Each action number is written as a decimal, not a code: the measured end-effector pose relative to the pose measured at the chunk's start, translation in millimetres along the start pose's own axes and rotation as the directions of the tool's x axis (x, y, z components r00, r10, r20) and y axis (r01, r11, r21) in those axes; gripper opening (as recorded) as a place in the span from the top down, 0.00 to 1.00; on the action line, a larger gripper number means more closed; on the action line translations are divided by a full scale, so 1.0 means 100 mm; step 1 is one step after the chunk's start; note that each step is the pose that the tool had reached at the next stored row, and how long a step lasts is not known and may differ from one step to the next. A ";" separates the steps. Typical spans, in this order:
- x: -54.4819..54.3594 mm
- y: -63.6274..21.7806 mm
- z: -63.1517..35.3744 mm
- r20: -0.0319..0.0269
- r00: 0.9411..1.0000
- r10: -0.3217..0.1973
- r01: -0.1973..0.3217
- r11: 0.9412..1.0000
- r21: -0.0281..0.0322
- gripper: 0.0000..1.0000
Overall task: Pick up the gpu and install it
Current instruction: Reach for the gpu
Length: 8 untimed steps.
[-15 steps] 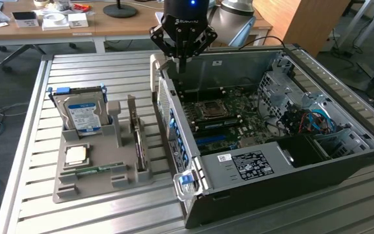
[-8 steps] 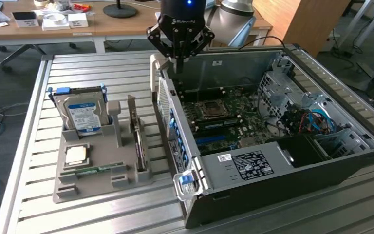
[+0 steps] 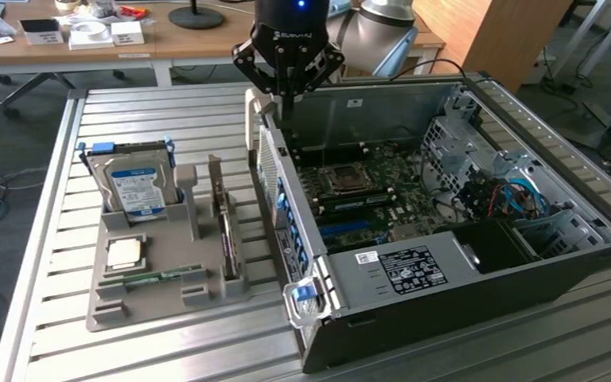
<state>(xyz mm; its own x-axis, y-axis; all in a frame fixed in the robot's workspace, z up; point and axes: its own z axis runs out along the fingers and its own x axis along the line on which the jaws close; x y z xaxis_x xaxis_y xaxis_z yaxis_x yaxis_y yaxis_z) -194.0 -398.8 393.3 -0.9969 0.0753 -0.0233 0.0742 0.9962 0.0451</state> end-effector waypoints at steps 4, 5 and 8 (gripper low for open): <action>0.01 -0.001 0.000 0.000 1.000 0.000 0.000 1.000 0.000 0.89; 0.02 -0.001 0.000 0.000 1.000 0.000 0.000 1.000 0.000 0.89; 0.04 -0.003 -0.002 0.000 1.000 0.000 0.000 1.000 0.000 0.89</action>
<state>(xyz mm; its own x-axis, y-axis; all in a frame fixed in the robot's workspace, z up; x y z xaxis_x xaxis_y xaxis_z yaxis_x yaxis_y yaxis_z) -198.4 -398.8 393.3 -0.9969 0.0753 -0.0232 0.0742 0.9962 0.0450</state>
